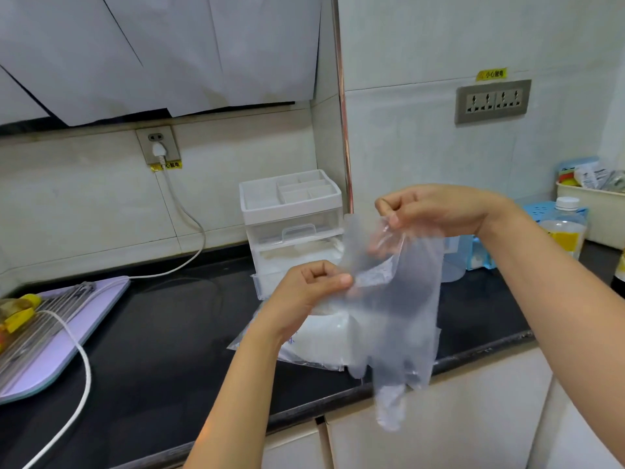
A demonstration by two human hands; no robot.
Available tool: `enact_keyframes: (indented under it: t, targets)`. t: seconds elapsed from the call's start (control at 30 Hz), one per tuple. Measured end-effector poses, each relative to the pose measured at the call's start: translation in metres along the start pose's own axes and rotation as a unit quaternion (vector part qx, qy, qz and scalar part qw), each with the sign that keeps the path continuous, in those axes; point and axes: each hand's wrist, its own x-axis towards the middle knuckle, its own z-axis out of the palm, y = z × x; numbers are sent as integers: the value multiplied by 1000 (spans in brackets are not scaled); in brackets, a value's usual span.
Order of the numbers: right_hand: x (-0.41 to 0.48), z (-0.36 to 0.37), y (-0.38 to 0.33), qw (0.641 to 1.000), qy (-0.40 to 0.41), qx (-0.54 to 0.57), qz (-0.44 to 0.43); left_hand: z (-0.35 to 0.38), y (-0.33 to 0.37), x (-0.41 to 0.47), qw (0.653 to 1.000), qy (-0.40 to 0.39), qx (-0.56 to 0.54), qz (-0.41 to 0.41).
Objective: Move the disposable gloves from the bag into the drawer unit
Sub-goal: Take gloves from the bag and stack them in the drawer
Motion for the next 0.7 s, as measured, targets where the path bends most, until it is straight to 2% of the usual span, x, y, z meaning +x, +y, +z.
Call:
enact_keyframes:
  t: [0.1,0.2,0.3,0.43,0.53,0.63,0.7]
  targets:
    - [1,-12,15,994,13,-79,78,-12,2,4,999,4,52,-16]
    - [14,-13,25,989,24,-97,113,-21,7,13,995,-13,92,-45]
    - [33,-2,32,984,64,-123,114,-33,11,23,988,-4,140,-66]
    - [64,3,44,970,165,-161,79,-64,19,34,981,14,177,-81]
    - [90,-4,52,953,251,-161,44,-93,28,49,962,131,229,-71]
    - [118,-11,58,934,327,-142,30,-117,35,69,906,282,313,-44]
    - [137,-16,64,921,360,-142,42,-121,38,79,856,380,350,20]
